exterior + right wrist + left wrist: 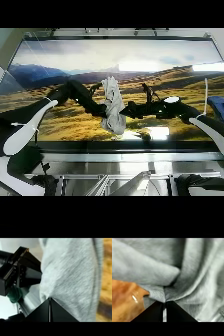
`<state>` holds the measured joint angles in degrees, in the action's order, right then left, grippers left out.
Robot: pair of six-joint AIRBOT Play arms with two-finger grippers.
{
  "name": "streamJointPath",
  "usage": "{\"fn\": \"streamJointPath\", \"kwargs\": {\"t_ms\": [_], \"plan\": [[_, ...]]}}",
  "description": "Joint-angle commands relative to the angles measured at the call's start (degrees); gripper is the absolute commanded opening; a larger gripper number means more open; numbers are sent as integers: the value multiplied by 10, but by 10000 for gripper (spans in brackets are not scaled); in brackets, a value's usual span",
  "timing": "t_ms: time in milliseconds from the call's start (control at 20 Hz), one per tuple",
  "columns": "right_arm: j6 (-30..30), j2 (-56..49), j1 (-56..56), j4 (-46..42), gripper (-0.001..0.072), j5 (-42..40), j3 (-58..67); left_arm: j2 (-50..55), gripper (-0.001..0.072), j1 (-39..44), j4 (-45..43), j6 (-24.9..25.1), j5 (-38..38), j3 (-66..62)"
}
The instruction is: Fold the shirts.
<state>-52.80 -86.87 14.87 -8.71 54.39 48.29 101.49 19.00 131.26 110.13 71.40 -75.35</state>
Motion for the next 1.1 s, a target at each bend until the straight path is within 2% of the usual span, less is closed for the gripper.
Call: {"fn": "streamJointPath", "kwargs": {"t_ms": [0,100,250,400,450,550,800,900,1050], "plan": [[36,75,-29,25,12,12,3,-49,16,-19,9,-2,97,-74],[37,160,-74,25,12,11,3,-116,17,-43,8,-9,130,-118],[41,310,-159,25,12,3,3,-221,17,-77,9,-38,142,-194],[17,413,-213,-9,13,3,3,-291,19,-83,9,-51,126,-274],[-14,431,-213,-43,13,6,3,-307,19,-73,9,-65,107,-295],[-65,438,-203,-92,13,21,2,-315,20,-33,9,-68,88,-333],[-73,414,-179,-102,14,38,-10,-231,20,108,43,-72,5,-459],[-77,405,-179,-103,14,55,-15,-205,21,127,98,-71,-43,-476],[-77,396,-179,-108,14,72,-21,-213,21,111,175,-61,-115,-419]]}}
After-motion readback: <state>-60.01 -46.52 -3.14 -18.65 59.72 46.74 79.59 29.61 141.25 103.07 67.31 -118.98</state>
